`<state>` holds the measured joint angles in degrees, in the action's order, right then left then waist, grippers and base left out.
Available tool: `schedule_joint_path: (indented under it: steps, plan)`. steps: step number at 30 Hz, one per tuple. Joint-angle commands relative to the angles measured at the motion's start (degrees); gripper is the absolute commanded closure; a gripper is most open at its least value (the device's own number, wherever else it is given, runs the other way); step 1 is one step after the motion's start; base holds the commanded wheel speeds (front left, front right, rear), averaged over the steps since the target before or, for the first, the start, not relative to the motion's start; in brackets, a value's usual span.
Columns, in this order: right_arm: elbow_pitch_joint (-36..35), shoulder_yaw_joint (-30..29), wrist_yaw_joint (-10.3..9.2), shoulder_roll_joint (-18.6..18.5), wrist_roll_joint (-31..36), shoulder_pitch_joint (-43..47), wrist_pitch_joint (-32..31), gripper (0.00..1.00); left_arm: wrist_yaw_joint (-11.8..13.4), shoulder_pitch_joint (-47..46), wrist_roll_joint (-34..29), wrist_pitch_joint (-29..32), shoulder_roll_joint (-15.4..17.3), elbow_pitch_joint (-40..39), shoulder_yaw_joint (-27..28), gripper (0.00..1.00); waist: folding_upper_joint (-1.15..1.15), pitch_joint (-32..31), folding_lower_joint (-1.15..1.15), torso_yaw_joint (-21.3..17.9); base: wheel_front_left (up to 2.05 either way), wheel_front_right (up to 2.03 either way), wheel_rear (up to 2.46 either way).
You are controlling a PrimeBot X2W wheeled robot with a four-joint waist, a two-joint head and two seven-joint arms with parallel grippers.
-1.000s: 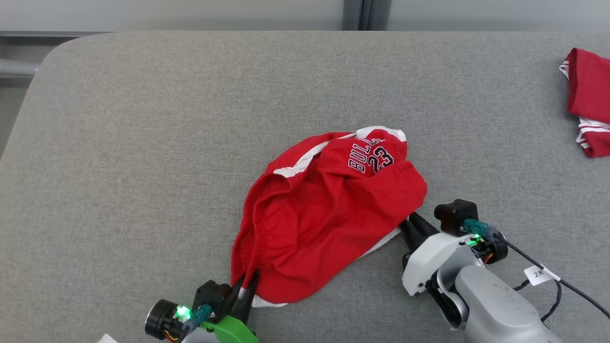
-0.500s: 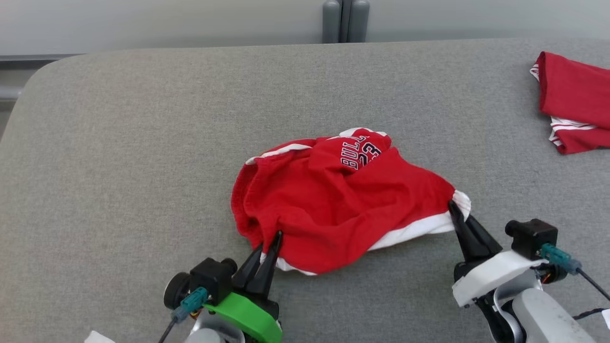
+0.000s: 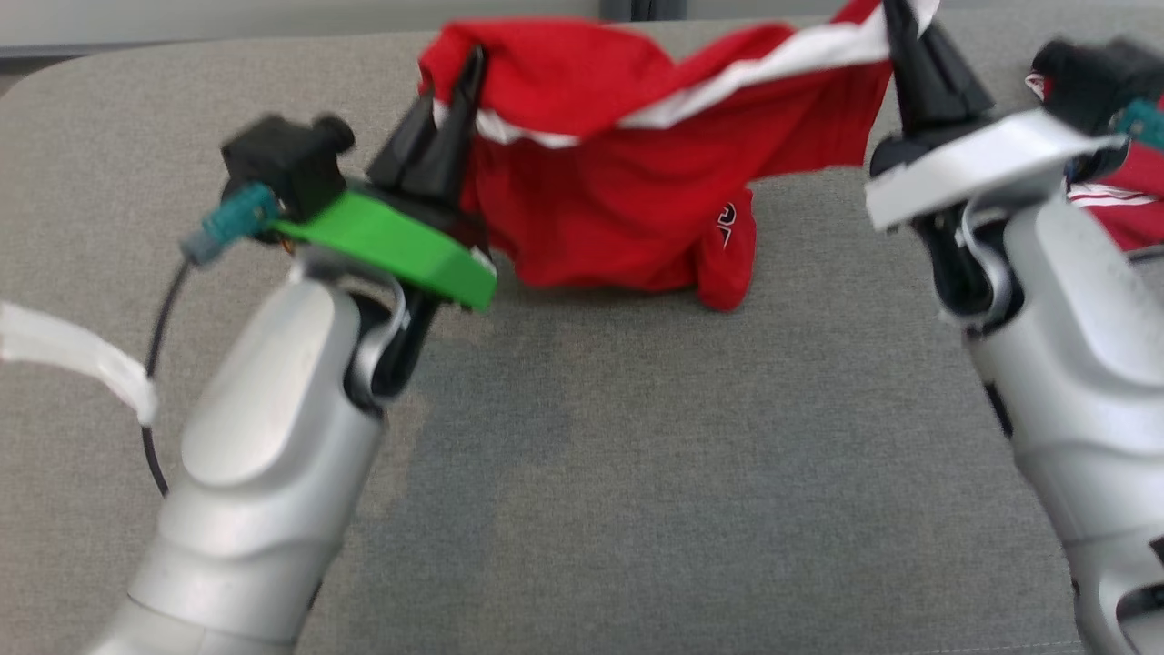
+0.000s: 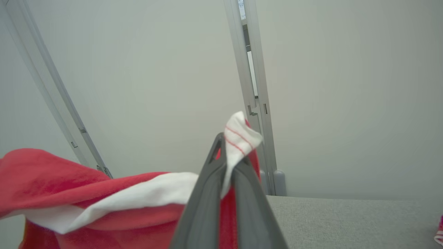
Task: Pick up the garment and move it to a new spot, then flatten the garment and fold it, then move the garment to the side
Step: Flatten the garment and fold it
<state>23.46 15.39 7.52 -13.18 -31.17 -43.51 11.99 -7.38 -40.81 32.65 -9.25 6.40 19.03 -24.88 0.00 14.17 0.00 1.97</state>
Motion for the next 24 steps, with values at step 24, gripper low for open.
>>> schedule_joint_path:
  steps: [24]
  plan:
    - [28.61,2.23,-0.05,1.05,-8.92,-45.57,2.42,1.0,-0.14,-47.11,12.9,-5.47,-3.34,27.77,-5.97,1.0,0.0,16.82,0.0,-0.05,0.0,0.0,0.0]
